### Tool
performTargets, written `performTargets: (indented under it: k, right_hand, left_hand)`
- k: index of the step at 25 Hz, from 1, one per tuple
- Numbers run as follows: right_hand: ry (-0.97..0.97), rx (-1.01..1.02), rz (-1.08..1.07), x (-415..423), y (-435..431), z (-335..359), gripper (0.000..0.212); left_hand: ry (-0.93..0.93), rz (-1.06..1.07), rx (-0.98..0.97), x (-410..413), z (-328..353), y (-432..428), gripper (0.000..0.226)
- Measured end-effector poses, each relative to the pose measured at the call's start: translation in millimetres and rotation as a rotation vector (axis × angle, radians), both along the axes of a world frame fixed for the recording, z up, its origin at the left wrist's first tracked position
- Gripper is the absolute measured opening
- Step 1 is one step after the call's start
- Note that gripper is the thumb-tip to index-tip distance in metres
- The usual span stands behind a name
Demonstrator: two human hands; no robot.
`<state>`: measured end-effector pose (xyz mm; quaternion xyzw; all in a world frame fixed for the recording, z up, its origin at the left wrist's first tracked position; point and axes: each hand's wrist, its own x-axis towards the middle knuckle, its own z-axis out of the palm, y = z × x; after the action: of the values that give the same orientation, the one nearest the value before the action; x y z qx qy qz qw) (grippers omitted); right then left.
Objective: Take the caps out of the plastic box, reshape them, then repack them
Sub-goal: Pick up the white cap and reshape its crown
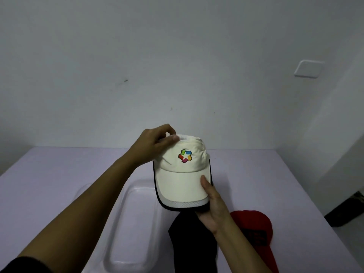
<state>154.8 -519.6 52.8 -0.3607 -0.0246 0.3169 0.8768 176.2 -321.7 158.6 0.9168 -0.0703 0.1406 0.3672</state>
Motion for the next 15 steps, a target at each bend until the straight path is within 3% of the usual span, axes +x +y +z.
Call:
performTargets:
  k: [4,7,10,13,15]
  right_hand:
    - [-0.014,-0.03,-0.038,3,3,4,0.091]
    - [-0.061,-0.063,-0.027,1,3,5,0.087]
    - [-0.088,-0.071,-0.022,-3,5,5,0.082]
    - [-0.083,-0.045,-0.034,-3,8,6,0.077]
    - [-0.074,-0.048,-0.055,-1,7,5,0.071]
  left_hand:
    - [0.005,0.043,-0.029,4,7,-1,0.012]
    - [0.167,-0.001,0.187,7,20,-5,0.033]
    - [0.255,-0.1,0.257,9,30,-11,0.021]
    - [0.209,-0.105,0.115,10,33,-15,0.011]
    - [0.142,-0.039,0.21,11,35,-22,0.023]
